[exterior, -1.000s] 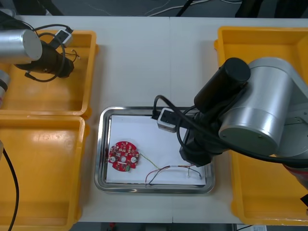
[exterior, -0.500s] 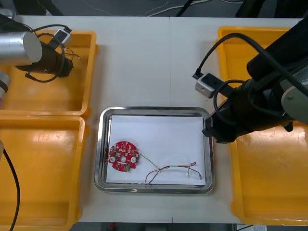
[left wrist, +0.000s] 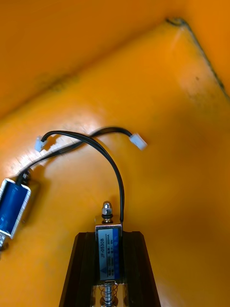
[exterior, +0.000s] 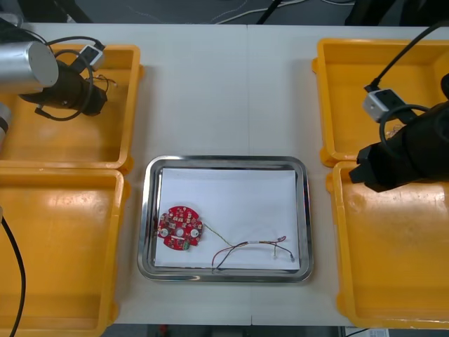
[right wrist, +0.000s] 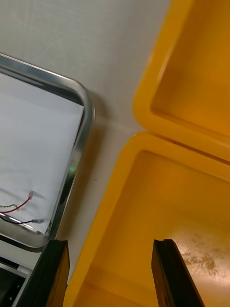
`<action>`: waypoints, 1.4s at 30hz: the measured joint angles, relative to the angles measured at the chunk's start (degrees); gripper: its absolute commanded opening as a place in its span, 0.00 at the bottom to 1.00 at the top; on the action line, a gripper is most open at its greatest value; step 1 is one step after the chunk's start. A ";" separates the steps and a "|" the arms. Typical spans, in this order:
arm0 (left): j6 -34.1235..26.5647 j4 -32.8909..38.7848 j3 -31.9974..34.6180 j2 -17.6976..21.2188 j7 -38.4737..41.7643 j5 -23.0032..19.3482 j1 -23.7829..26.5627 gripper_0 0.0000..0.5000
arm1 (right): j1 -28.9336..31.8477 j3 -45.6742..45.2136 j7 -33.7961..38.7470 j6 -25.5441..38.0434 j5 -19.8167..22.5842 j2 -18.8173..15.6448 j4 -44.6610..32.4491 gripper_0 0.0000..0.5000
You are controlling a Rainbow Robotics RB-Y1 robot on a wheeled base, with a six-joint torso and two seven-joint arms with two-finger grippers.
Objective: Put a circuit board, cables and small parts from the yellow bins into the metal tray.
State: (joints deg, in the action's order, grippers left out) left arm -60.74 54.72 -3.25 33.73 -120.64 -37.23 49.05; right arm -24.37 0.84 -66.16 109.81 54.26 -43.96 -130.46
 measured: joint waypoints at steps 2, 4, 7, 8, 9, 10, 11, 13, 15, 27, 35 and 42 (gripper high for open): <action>-2.66 1.80 0.00 0.41 0.00 -0.47 -0.37 0.00 | 1.24 -2.16 0.91 0.00 0.21 -0.69 0.00 1.00; -4.24 4.88 0.00 0.91 0.00 -0.85 -1.44 0.00 | 2.43 -4.33 0.92 0.01 0.42 -1.18 0.00 1.00; -7.70 11.50 -0.05 2.29 0.01 -1.37 -3.76 0.00 | 4.20 -7.42 1.62 0.01 0.55 -1.84 0.00 1.00; -9.31 13.68 -0.06 2.87 0.03 -1.43 -4.49 0.00 | 4.75 -8.36 2.58 0.01 0.58 -2.09 0.02 1.00; -11.12 16.13 -0.06 3.56 0.08 -1.45 -5.24 0.00 | 5.29 -9.33 3.71 0.01 0.63 -2.34 0.06 1.00; -13.14 18.66 -0.06 4.27 0.15 -1.48 -5.96 0.00 | 5.78 -10.30 4.69 0.01 0.68 -2.56 0.20 1.00; -14.72 20.92 -0.06 5.02 0.30 -1.52 -6.65 0.00 | 6.18 -11.21 5.16 0.01 0.70 -2.71 0.47 1.00; -18.51 25.42 -0.04 6.51 1.00 -1.75 -8.12 0.00 | 6.68 -12.95 5.16 0.01 0.70 -2.89 1.62 1.00; -22.52 30.27 0.10 8.12 2.69 -2.24 -9.80 0.00 | 6.84 -14.55 5.16 0.01 0.70 -2.96 3.50 1.00; -35.25 43.00 7.43 12.04 18.84 -4.18 -17.63 0.00 | 5.92 -16.29 -6.01 0.01 -2.52 -6.04 15.06 1.00; -42.36 44.64 11.74 12.37 18.84 -5.68 -18.09 0.00 | 1.84 -16.28 -10.89 0.01 -3.57 -6.05 22.76 1.00; -47.24 48.23 12.71 13.03 18.91 -7.32 -18.10 0.00 | -3.20 -15.27 -16.45 -1.71 -4.18 -6.05 30.60 1.00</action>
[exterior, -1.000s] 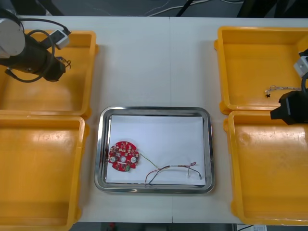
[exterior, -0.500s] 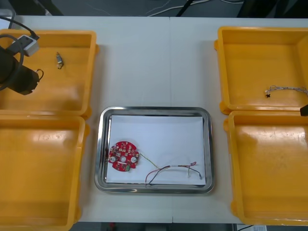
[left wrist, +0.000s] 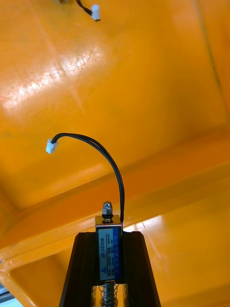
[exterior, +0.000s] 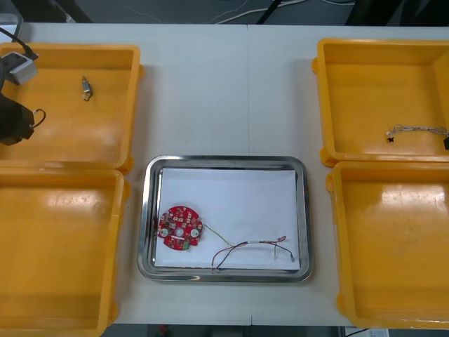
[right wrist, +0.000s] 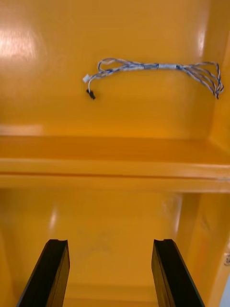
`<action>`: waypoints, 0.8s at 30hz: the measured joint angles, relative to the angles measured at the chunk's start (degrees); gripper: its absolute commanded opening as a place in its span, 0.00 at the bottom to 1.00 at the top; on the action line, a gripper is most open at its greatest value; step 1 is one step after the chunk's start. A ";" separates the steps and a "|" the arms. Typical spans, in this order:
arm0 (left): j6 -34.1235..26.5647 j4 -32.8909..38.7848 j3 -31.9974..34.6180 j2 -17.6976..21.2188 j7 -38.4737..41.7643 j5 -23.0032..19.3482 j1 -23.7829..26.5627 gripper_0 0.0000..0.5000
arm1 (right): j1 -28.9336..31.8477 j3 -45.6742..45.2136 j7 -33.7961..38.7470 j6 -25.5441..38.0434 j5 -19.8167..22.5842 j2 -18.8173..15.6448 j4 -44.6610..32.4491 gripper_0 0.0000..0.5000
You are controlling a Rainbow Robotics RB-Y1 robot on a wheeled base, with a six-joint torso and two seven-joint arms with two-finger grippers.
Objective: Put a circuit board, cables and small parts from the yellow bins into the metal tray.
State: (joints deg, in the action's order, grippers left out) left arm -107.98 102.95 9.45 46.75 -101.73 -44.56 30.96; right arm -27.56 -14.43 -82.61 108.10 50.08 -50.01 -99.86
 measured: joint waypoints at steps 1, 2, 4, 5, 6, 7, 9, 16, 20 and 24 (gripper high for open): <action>-0.70 0.78 0.00 0.06 0.09 -0.29 0.00 0.00 | -0.73 0.48 0.00 -0.83 -0.24 0.00 1.25 1.00; -1.16 1.60 0.00 0.12 0.39 -0.74 0.00 0.00 | -1.45 1.04 -0.03 -1.62 -0.44 0.00 2.40 1.00; -1.43 3.27 0.00 0.18 2.83 -2.39 -0.01 0.00 | -2.90 2.47 -0.14 -3.34 -0.84 0.00 4.63 1.00; -1.45 3.93 0.00 0.18 4.84 -3.07 -0.01 0.00 | -3.56 3.24 -0.18 -4.11 -1.07 0.00 5.54 1.00; -1.49 4.79 0.00 0.18 7.60 -3.62 -0.02 0.00 | -4.23 4.12 -0.20 -4.94 -1.43 0.00 6.37 1.00; -1.52 5.63 -0.01 0.18 11.13 -3.88 -0.06 0.00 | -4.89 4.95 -0.20 -5.72 -1.89 0.00 7.16 1.00; -1.57 7.76 -0.22 0.19 18.70 -4.00 -0.28 0.00 | -6.17 6.59 -0.20 -7.55 -2.97 0.00 8.72 1.00; -1.60 16.08 -3.93 0.42 37.09 -3.77 -1.97 0.00 | -10.87 11.58 -0.20 -14.82 -4.28 0.00 17.57 1.00; 0.48 20.52 -8.36 0.64 37.05 -2.22 -3.21 0.00 | -13.36 13.64 -0.20 -18.16 -4.29 0.00 23.37 1.00; 4.91 23.96 -12.83 0.82 37.86 0.01 -4.74 0.00 | -15.32 14.65 -0.19 -20.91 -4.29 0.01 28.21 1.00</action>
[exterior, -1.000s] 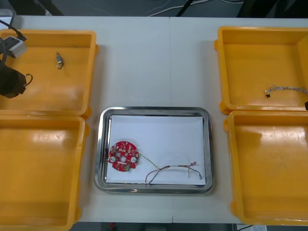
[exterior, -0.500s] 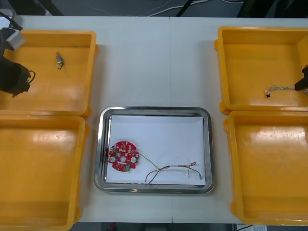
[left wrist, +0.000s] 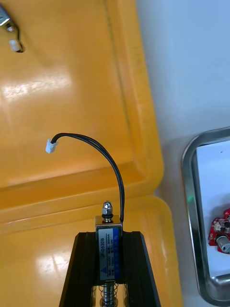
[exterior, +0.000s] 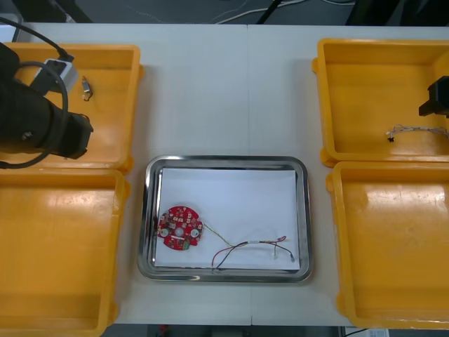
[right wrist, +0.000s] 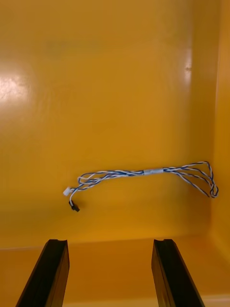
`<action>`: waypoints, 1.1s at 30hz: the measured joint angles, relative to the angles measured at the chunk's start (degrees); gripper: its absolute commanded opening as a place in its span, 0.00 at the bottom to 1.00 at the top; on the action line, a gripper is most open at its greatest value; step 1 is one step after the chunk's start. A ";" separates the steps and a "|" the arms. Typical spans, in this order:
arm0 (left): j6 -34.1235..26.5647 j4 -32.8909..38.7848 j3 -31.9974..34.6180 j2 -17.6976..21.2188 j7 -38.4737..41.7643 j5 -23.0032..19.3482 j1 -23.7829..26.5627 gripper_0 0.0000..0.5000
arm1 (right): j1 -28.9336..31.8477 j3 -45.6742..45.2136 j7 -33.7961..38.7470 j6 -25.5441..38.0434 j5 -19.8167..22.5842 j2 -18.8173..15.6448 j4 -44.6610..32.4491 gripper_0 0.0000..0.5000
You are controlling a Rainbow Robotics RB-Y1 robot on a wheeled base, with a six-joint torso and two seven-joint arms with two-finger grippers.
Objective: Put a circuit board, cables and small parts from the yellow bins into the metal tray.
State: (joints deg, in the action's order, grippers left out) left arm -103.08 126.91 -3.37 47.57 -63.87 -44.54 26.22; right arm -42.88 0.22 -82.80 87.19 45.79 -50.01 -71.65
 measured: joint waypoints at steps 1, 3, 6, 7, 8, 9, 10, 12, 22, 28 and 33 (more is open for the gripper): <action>1.04 0.64 -1.14 0.02 0.65 0.88 -0.34 0.00 | -0.45 0.07 0.00 -0.68 0.00 0.01 1.25 1.00; 2.37 1.48 -3.35 0.05 2.57 2.52 -0.71 0.00 | -1.26 0.12 0.02 -1.57 -0.02 0.02 3.46 1.00; 4.20 2.44 -6.93 0.05 7.66 5.58 -0.88 0.00 | -2.31 0.16 0.97 -2.83 -0.20 0.09 6.10 1.00; 4.97 2.59 -8.31 0.05 9.88 6.80 -0.88 0.00 | -2.62 0.30 2.17 -3.44 -0.33 0.15 6.70 1.00; 5.75 2.68 -9.61 0.05 12.00 8.16 -0.88 0.00 | -2.88 0.60 3.80 -4.18 -0.51 0.19 7.16 1.00; 6.38 2.72 -10.92 0.05 13.87 9.38 -0.88 0.00 | -3.13 1.11 6.07 -5.00 -0.70 0.19 7.53 1.00; 7.09 2.73 -12.18 0.05 15.69 10.50 -0.88 0.00 | -3.34 1.83 8.40 -5.83 -0.87 0.20 7.71 1.00; 8.34 2.75 -14.49 0.05 17.73 12.62 -0.88 0.00 | -3.63 3.68 12.27 -7.62 -1.32 0.20 7.78 1.00; 9.52 2.77 -21.27 -1.36 18.04 18.15 -0.85 0.00 | -4.03 7.44 21.66 -9.57 -6.85 3.71 7.91 1.00; 10.21 2.78 -24.86 -2.91 18.39 19.67 -0.36 0.00 | -4.10 7.44 26.10 -12.21 -7.10 6.12 11.56 1.00; 10.75 2.78 -27.02 -4.31 18.94 20.80 0.17 0.00 | -4.11 7.44 26.96 -13.93 -7.11 7.33 14.75 1.00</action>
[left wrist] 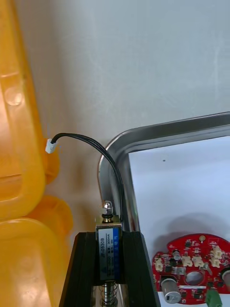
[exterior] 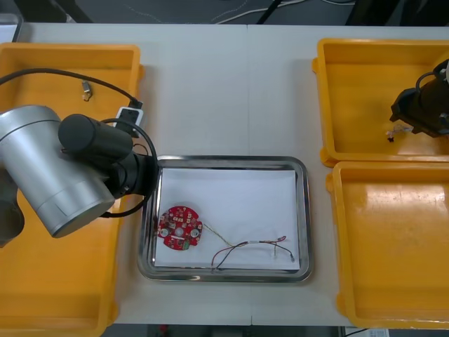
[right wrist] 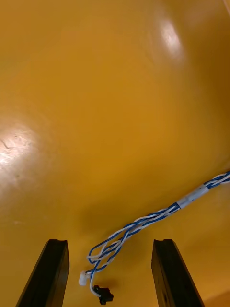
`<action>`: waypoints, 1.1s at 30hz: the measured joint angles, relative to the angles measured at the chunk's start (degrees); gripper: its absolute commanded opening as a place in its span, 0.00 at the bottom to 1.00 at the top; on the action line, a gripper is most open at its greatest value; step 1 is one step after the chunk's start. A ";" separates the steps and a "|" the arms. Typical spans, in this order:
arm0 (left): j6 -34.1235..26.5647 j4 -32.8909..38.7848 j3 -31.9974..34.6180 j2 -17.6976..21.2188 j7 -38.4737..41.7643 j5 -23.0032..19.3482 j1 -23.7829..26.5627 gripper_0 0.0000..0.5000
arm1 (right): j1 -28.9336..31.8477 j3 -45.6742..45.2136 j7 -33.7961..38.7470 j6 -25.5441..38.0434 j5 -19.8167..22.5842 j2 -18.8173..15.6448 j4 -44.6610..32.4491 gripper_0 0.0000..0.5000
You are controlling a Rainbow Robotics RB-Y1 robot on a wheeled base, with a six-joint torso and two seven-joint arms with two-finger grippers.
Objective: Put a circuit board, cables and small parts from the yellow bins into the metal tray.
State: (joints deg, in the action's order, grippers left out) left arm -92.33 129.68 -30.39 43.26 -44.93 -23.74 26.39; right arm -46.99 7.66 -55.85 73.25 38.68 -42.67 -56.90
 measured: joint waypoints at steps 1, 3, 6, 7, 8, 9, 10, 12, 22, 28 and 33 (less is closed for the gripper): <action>0.55 0.00 -0.40 -0.15 0.04 0.04 0.02 0.00 | 0.00 0.00 0.35 -0.16 0.00 0.15 0.44 1.00; 1.93 -0.04 -1.18 -0.32 0.22 0.04 0.03 0.00 | 0.00 0.00 1.79 -0.21 0.00 0.34 0.99 1.00; 3.75 -0.11 -2.50 -0.45 1.16 0.11 0.03 0.00 | -0.01 0.00 2.95 -0.22 0.00 0.58 1.34 1.00; 4.22 -0.12 -2.99 -0.47 1.58 0.22 0.04 0.00 | -0.01 0.00 2.95 -0.22 0.00 0.66 1.35 1.00; 4.73 -0.13 -3.53 -0.48 2.05 0.40 0.04 0.00 | -0.01 0.00 2.95 -0.22 0.00 0.75 1.36 1.00; 5.26 -0.14 -4.07 -0.50 2.42 0.57 0.05 0.00 | -0.01 0.00 2.95 -0.22 0.00 0.86 1.36 1.00; 5.71 -0.16 -4.58 -0.53 2.78 0.70 0.05 0.00 | -0.01 0.00 2.95 -0.22 0.00 0.97 1.37 1.00; 6.53 -0.19 -5.57 -0.58 3.10 0.83 0.05 0.00 | -0.01 0.00 2.96 -0.22 0.00 1.25 1.37 1.00; 11.17 -1.61 -10.07 -0.86 3.10 2.79 0.09 0.00 | -0.02 0.00 2.98 -0.22 0.01 1.97 2.10 0.36; 13.27 -5.44 -11.01 -2.10 3.10 4.04 0.22 0.00 | -0.04 0.00 2.98 -0.18 0.01 1.97 2.19 0.03; 13.30 -7.19 -11.01 -3.31 3.09 4.31 0.22 0.00 | -0.11 0.00 2.98 -0.17 0.02 1.97 2.19 0.00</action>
State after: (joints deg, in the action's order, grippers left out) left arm -79.03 122.49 -41.40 39.95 -41.83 -19.43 26.60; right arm -47.10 7.66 -52.87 73.09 38.70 -40.70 -54.71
